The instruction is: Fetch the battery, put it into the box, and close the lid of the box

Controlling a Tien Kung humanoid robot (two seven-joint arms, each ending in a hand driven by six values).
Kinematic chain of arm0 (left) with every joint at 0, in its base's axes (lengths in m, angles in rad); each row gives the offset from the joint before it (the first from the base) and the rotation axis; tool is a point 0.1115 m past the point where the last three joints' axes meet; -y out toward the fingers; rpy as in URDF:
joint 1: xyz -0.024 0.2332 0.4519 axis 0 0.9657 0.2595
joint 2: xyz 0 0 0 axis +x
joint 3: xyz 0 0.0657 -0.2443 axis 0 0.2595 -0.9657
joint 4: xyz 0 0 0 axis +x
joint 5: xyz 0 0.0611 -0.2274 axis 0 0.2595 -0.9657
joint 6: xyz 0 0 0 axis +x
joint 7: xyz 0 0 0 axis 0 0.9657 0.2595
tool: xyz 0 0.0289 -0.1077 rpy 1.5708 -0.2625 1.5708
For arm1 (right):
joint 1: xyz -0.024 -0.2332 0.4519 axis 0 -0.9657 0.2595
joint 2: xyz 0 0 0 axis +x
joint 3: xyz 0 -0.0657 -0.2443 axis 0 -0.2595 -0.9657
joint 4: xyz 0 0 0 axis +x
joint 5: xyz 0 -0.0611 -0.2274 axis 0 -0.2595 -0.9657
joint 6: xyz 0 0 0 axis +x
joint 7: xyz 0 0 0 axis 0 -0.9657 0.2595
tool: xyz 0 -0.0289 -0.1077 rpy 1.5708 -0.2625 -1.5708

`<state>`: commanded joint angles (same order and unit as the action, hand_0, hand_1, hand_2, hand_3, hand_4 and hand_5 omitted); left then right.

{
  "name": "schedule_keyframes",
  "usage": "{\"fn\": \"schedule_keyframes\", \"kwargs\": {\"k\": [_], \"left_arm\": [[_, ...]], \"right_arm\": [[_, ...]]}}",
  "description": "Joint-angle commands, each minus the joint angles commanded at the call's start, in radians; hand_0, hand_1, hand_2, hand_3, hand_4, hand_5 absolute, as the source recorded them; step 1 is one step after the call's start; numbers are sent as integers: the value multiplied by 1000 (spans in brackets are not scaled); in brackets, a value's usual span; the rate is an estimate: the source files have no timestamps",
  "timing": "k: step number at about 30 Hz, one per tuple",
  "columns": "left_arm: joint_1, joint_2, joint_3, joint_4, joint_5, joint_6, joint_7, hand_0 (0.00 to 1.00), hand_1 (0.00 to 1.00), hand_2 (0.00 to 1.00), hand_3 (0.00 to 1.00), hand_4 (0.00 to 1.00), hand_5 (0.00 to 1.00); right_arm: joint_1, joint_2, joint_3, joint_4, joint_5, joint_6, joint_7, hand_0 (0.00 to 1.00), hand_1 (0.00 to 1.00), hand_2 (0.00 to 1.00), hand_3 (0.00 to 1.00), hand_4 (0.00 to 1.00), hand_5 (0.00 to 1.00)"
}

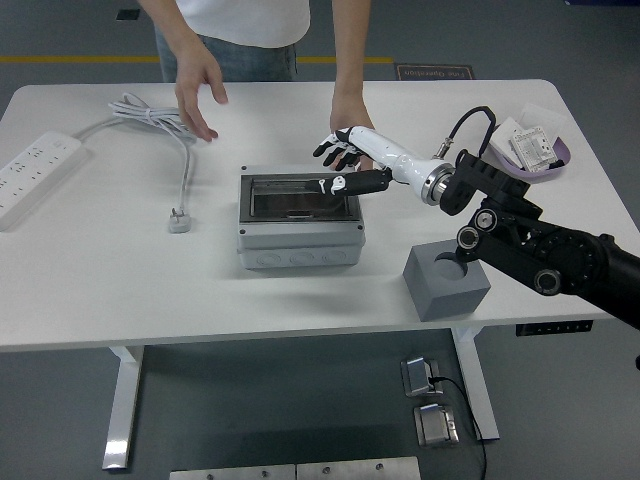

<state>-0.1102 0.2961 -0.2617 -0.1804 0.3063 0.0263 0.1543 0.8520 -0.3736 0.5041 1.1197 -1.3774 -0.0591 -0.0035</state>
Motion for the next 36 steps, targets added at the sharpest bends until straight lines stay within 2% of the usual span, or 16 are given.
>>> {"fn": "schedule_keyframes", "kwargs": {"k": [5, 9, 13, 16, 19, 23, 24, 26, 29, 30, 35, 36], "left_arm": [[12, -3, -15, 0, 3, 1, 1, 627, 702, 635, 591, 641, 146], [22, -7, -35, 0, 15, 2, 4, 627, 702, 635, 591, 641, 146], [29, -12, -29, 0, 0, 3, -1, 626, 701, 635, 591, 641, 147], [34, -15, -28, 0, -8, 4, -4, 626, 701, 635, 591, 641, 147], [39, -16, -31, 0, -10, 4, -5, 627, 701, 635, 591, 640, 144], [44, -15, -37, 0, -8, 5, -6, 627, 701, 635, 591, 640, 144], [45, -15, -42, 0, -3, 5, -5, 627, 701, 635, 590, 640, 143], [46, -14, -43, 0, -3, 5, -6, 627, 701, 635, 590, 640, 143], [47, -12, -45, 0, -2, 5, -5, 627, 701, 635, 590, 640, 143], [47, -12, -43, 0, -4, 5, -6, 627, 701, 635, 590, 640, 145], [43, -11, -38, 0, -11, 5, -8, 627, 701, 635, 590, 640, 145], [42, -11, -36, 0, -13, 5, -9, 627, 701, 635, 591, 640, 144]], "right_arm": [[-117, -64, 159, 122, -131, 63, -74, 646, 535, 638, 685, 935, 627], [-220, -92, 296, 223, -225, 75, -87, 646, 535, 638, 685, 935, 627], [-358, -96, 458, 332, -281, 28, -23, 635, 507, 626, 675, 947, 657], [-465, -75, 572, 390, -224, -30, 46, 635, 507, 626, 675, 947, 657], [-574, -41, 686, 400, -147, -71, 122, 627, 508, 617, 672, 955, 679], [-697, -9, 802, 385, -34, -101, 218, 627, 508, 617, 672, 955, 679], [-729, -4, 828, 378, 3, -106, 247, 626, 514, 607, 666, 959, 723], [-779, 7, 863, 361, 76, -111, 298, 626, 514, 607, 666, 959, 723], [-847, 26, 869, 334, 192, -111, 378, 626, 514, 607, 666, 959, 723], [-863, 34, 861, 325, 239, -111, 406, 620, 515, 607, 657, 977, 793], [-868, 56, 818, 292, 379, -122, 488, 620, 515, 607, 657, 977, 793], [-866, 60, 813, 288, 399, -125, 493, 603, 513, 601, 658, 994, 941]]}}
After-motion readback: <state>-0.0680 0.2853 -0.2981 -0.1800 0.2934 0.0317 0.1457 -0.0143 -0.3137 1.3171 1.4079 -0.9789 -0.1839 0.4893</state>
